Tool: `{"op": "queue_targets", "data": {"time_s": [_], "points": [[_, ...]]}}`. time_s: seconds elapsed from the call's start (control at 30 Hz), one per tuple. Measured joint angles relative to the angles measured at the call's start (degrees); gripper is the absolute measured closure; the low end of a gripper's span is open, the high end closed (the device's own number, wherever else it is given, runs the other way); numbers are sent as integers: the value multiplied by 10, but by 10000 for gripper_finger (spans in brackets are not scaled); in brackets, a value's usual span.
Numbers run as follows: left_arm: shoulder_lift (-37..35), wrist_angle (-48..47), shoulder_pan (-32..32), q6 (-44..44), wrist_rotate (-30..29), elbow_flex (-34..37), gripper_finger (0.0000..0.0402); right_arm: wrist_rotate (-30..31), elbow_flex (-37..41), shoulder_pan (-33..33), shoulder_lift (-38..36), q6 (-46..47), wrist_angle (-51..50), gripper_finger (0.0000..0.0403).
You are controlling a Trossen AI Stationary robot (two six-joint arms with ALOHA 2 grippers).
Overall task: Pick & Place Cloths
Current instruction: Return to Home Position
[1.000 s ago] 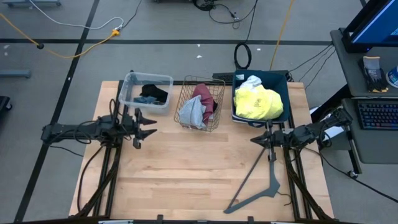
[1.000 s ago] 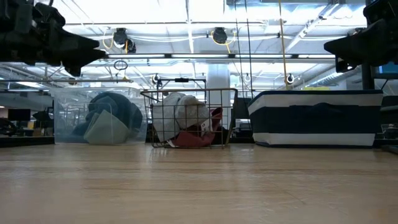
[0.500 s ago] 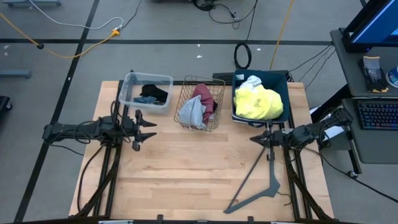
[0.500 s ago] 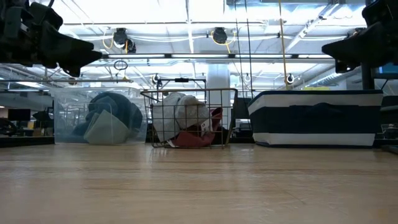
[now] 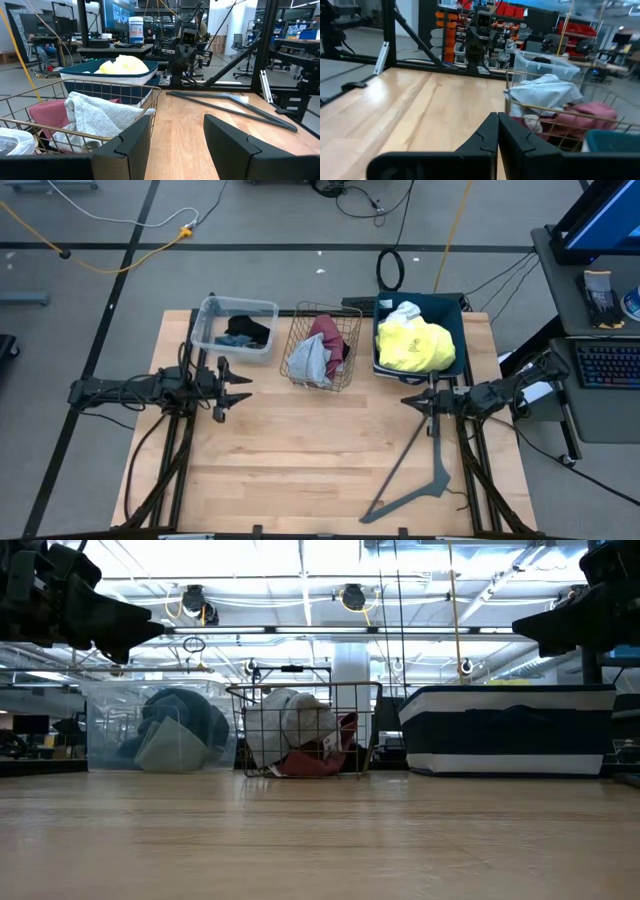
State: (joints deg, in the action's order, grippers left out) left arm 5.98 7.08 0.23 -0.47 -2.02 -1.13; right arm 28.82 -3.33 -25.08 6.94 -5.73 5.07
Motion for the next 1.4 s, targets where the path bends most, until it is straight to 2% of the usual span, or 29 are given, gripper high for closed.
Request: {"op": "queue_targets", "data": {"time_s": [0.23, 0.43, 0.73, 0.9, 1.4], "points": [[0, 0, 0, 0, 0, 0, 215, 46, 0, 1, 0, -100, 46, 403], [0, 0, 0, 0, 0, 0, 215, -6, 0, 0, 0, -64, 12, 403], [0, 0, 0, 0, 0, 0, 215, -8, 0, 7, 0, -52, 6, 403], [0, 0, 0, 0, 0, 0, 215, -50, 0, 21, 0, -40, 0, 403], [0, 0, 0, 0, 0, 0, 215, -51, 0, 22, 0, -39, 4, 403]]}}
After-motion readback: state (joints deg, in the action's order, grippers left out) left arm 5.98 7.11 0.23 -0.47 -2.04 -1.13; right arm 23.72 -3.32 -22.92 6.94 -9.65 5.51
